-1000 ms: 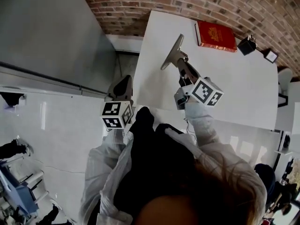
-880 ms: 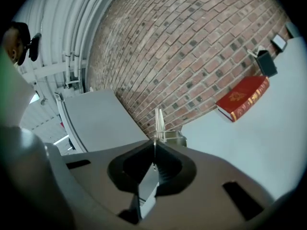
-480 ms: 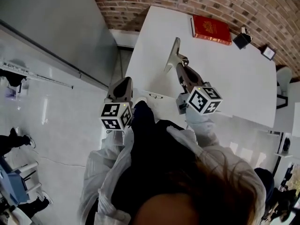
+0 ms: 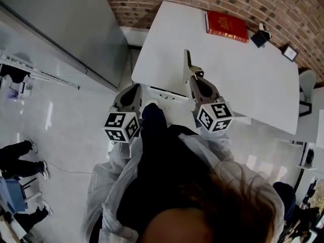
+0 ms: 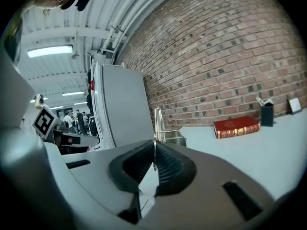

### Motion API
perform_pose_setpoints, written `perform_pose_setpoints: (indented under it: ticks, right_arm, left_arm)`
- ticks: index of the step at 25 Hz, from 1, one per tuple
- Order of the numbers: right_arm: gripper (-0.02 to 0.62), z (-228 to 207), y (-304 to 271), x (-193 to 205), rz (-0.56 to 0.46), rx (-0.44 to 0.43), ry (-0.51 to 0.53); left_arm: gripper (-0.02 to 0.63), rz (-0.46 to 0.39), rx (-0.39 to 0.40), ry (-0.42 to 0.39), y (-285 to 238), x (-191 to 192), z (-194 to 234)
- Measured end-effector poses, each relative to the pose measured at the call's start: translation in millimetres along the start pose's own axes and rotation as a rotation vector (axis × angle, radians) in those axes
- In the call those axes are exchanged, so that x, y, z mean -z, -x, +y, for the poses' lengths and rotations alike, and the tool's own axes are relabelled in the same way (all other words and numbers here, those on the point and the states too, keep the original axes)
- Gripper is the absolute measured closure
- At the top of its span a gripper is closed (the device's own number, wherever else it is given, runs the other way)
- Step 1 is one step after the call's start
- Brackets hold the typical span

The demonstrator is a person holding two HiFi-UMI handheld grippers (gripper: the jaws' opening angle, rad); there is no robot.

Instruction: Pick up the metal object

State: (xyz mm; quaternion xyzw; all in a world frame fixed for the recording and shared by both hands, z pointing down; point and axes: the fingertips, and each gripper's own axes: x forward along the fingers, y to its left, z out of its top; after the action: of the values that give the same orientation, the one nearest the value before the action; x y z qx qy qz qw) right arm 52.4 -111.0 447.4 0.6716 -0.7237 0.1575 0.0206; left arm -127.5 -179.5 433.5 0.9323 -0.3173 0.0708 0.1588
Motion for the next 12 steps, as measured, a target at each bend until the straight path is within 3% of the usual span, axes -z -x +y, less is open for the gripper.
perform_pose_setpoints:
  ticks: [12]
  right_arm:
    - [0.581,7,12,14,0.018,-0.016,0.053]
  left_arm:
    - [0.589,-0.001,0.001,0.007,5,10,-16]
